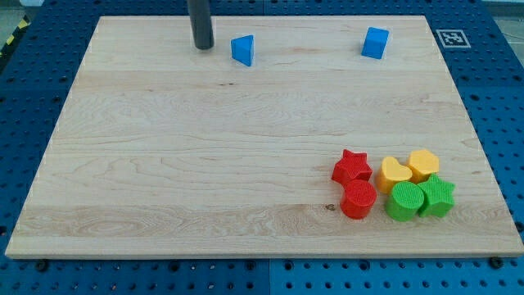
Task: Place the blue triangle above the yellow blocks
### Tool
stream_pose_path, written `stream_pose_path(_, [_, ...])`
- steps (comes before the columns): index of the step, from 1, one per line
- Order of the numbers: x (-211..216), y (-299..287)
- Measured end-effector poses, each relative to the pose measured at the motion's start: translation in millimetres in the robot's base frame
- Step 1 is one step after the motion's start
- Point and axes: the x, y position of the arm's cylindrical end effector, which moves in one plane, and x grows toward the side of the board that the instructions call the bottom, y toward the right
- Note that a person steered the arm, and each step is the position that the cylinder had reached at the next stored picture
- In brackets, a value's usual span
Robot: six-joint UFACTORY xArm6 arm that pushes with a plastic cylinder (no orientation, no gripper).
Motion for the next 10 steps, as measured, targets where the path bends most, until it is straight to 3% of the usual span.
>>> stream_pose_path(1, [-8.5,16.5])
stream_pose_path(3, [31.6,52.3])
stream_pose_path(10, [62.2,235.9])
